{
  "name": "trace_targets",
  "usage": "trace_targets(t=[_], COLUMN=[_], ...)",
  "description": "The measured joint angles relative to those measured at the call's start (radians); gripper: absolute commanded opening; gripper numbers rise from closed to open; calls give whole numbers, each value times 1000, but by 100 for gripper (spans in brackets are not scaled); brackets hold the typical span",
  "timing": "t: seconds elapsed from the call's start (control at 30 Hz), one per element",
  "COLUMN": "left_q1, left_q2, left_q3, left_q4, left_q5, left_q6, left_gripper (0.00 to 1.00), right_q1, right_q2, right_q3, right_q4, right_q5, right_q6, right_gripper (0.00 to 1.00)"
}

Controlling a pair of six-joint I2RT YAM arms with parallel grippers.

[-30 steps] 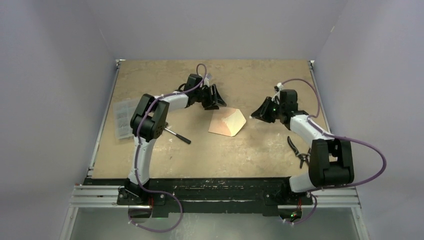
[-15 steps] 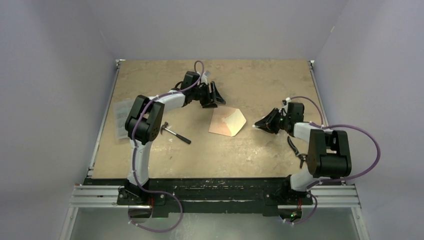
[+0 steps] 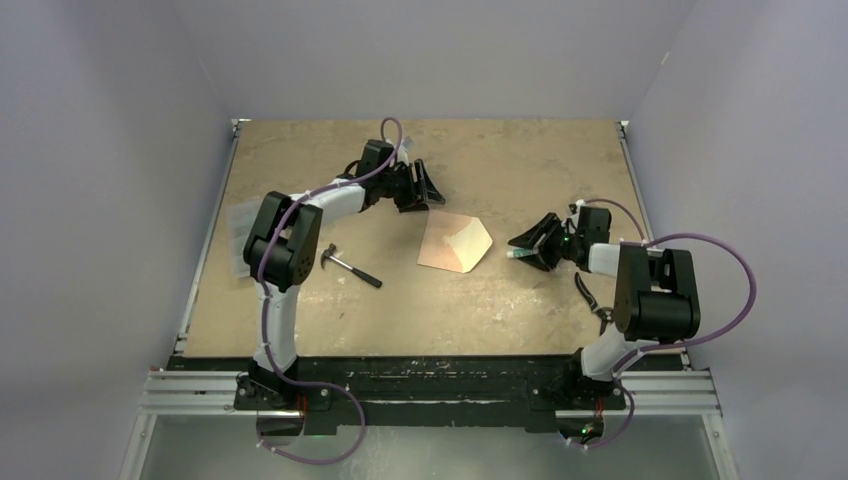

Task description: Place the letter into the envelope and seal it

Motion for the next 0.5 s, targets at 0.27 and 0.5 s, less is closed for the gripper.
trace_targets(t=[0.27, 0.5], left_q1=[0, 0], left_q2=[0, 0], left_q3=[-2, -2], left_q4=[-1, -1], left_q5=[-15, -18], left_q6=[0, 0], left_gripper=[56, 55], right_q1=[-1, -2], right_q2=[-14, -61], right_q3=[0, 4], right_q4=[15, -39], right_q5=[15, 95], right_q6=[24, 18], right_gripper=[66, 67])
